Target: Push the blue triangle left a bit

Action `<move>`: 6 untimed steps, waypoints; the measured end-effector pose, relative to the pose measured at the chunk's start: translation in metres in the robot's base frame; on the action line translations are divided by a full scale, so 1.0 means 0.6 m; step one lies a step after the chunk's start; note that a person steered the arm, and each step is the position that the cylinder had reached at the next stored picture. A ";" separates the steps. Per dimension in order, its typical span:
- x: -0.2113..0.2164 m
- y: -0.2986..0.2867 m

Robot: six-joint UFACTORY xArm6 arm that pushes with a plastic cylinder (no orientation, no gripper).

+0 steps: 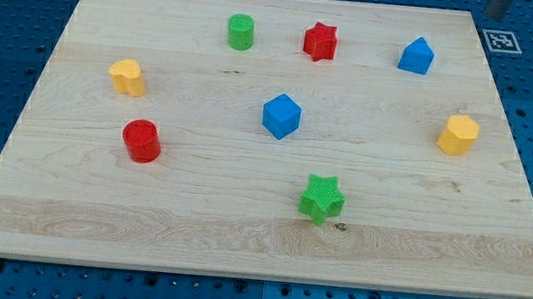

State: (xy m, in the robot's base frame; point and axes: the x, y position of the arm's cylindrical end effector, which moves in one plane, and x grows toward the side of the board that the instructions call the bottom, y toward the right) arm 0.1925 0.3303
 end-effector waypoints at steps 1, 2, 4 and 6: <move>0.000 -0.001; -0.002 0.004; 0.003 0.023; -0.002 0.023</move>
State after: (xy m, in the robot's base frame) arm 0.1916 0.3443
